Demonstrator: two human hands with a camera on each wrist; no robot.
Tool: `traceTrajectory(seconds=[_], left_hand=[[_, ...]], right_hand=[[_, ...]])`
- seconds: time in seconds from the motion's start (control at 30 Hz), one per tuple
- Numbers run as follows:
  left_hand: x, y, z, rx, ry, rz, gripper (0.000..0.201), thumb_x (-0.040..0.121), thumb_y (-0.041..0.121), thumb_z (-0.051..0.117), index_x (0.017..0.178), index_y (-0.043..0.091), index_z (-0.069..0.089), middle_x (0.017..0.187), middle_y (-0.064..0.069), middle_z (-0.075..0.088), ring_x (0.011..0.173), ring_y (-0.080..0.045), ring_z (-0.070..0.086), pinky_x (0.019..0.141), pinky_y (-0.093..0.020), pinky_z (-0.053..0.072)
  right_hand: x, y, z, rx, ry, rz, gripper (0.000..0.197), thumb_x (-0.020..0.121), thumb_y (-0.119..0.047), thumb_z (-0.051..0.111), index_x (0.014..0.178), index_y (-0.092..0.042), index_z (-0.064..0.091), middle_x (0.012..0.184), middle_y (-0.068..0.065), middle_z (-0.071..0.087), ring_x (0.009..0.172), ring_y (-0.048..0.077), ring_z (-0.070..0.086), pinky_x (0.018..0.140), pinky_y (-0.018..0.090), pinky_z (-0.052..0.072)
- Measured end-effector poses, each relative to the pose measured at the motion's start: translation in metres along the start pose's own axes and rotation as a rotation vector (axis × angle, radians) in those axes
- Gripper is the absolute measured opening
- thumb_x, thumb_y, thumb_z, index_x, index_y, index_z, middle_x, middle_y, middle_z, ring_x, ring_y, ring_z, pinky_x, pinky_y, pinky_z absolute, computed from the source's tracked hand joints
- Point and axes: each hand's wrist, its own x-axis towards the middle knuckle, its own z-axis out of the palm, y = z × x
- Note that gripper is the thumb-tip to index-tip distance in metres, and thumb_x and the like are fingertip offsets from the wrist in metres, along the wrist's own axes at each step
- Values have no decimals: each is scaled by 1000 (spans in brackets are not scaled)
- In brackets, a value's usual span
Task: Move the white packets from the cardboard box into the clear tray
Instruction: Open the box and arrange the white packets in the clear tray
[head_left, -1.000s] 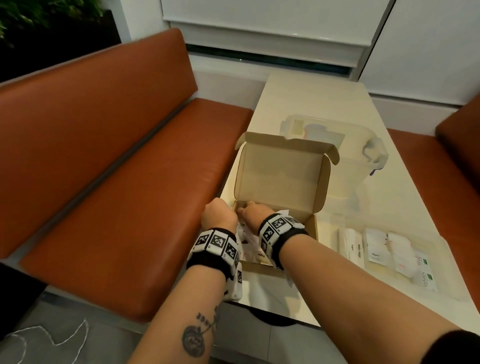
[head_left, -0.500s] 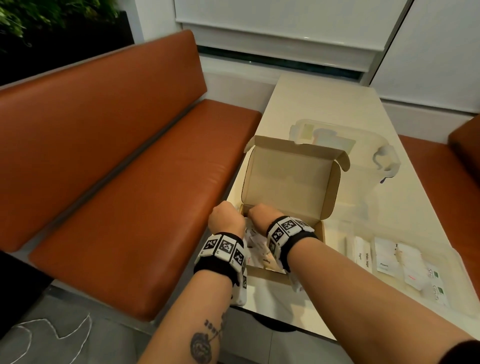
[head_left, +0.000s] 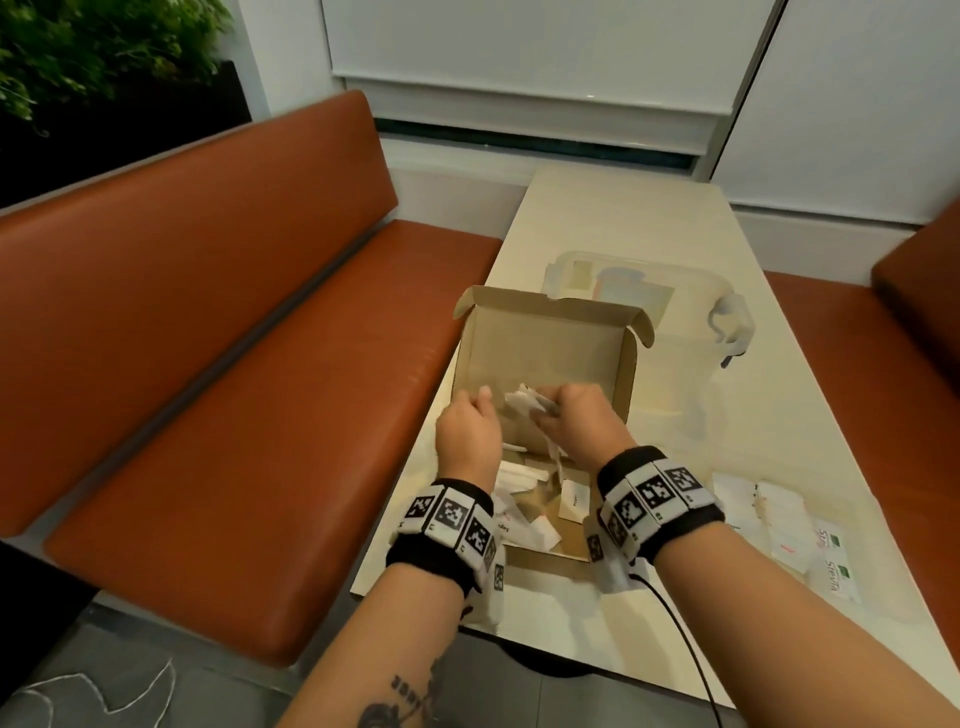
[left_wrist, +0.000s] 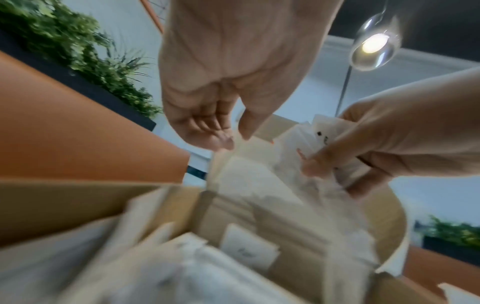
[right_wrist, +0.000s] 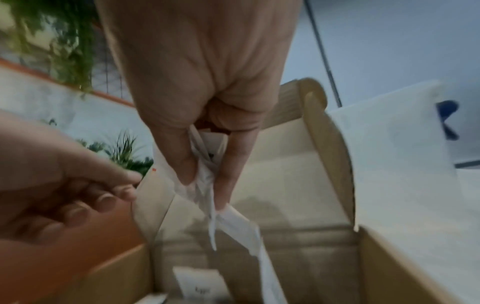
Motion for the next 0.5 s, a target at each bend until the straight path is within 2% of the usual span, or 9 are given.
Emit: traceTrajectory(seconds=[0.07, 0.13, 0.2, 0.27, 0.37, 0.43, 0.5], left_hand=[[-5, 19, 8, -367, -184, -245, 57, 99, 53, 26, 111, 4, 54, 105, -18, 63, 94, -34, 64, 84, -41, 54], [-11, 35, 12, -770, -406, -483, 66, 94, 64, 21, 114, 9, 51, 103, -20, 64, 91, -33, 65, 80, -46, 56], [-16, 46, 16, -1049, -561, -562, 77, 91, 69, 19, 119, 6, 55, 105, -20, 66, 94, -31, 64, 75, -46, 55], [-21, 55, 23, -1152, -589, -582, 79, 92, 68, 22, 116, 3, 59, 113, -21, 65, 99, -30, 63, 79, -45, 52], [-34, 68, 37, -1178, -552, -589, 68, 95, 57, 35, 120, -2, 56, 104, -19, 65, 90, -28, 63, 88, -42, 49], [-45, 76, 48, -1200, -578, -587, 59, 97, 47, 41, 123, -4, 54, 101, -18, 64, 85, -26, 63, 79, -36, 53], [-58, 82, 60, -1228, -645, -592, 48, 97, 39, 43, 116, -3, 57, 91, -16, 66, 73, -23, 66, 62, -31, 55]], right_hand=[[-6, 1, -10, -38, 97, -63, 26, 96, -22, 49, 100, -5, 68, 82, 11, 67, 78, 25, 62, 70, 30, 47], [-12, 3, -17, -86, 118, -137, 27, 97, -23, 47, 106, -9, 68, 88, 11, 69, 82, 24, 64, 75, 31, 47], [-20, 7, -23, -146, 110, -198, 26, 96, -25, 46, 105, -12, 67, 90, 8, 69, 84, 23, 62, 76, 31, 46], [-30, 15, -28, -140, 104, -229, 25, 95, -29, 49, 99, -13, 67, 88, 6, 68, 80, 21, 61, 73, 31, 45], [-46, 33, -38, -80, 139, -226, 23, 91, -31, 57, 103, -17, 70, 86, 7, 69, 73, 19, 57, 63, 26, 35], [-55, 50, -46, -68, 167, -226, 27, 88, -30, 62, 113, -23, 69, 96, 4, 71, 81, 20, 57, 65, 24, 31], [-64, 69, -53, -138, 166, -220, 31, 88, -32, 62, 119, -29, 66, 110, -2, 69, 90, 19, 51, 70, 22, 31]])
